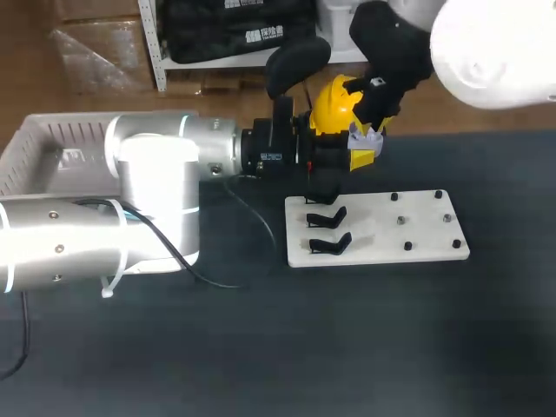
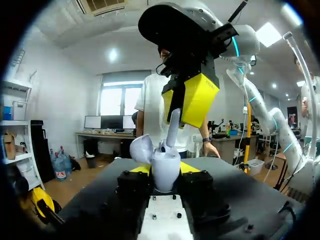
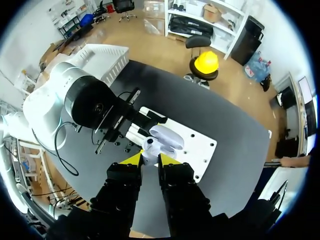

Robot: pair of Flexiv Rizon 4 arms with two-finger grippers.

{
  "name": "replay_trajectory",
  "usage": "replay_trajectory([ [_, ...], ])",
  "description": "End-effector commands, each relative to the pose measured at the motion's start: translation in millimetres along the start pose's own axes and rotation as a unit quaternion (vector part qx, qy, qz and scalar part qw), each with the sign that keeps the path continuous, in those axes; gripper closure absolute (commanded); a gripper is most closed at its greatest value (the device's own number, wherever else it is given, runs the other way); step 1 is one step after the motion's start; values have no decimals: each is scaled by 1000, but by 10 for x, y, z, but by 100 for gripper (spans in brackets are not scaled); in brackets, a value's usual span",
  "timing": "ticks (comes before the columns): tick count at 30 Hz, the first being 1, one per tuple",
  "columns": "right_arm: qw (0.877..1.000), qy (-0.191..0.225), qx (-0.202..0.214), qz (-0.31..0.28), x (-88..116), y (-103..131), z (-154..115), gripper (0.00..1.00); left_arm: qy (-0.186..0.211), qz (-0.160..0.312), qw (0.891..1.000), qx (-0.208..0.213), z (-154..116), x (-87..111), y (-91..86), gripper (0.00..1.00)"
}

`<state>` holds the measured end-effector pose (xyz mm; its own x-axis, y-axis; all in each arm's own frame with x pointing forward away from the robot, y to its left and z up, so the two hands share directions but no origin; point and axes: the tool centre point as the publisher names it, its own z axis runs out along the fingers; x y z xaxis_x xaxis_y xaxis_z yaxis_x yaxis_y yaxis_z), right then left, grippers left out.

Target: Pick up each earbud case from the left stands, insert the matching earbuds, close the lid, and place the case in the box.

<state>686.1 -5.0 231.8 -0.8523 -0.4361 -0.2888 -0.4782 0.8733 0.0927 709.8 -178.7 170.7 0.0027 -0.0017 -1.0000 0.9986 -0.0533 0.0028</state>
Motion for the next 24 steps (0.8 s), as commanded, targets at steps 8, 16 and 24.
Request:
replay_trajectory([
  [8, 1000, 0, 1, 0, -27, 11, 44, 100, -1, 0, 1000, 0, -1, 2, 0, 100],
  [16, 1000, -6, 2, 1, -28, 8, 49, 100, -1, 0, 1000, 0, -1, 2, 0, 100],
  [24, 1000, -5, -1, 0, -45, 14, 76, 100, -1, 0, 1000, 0, -1, 2, 0, 100],
])
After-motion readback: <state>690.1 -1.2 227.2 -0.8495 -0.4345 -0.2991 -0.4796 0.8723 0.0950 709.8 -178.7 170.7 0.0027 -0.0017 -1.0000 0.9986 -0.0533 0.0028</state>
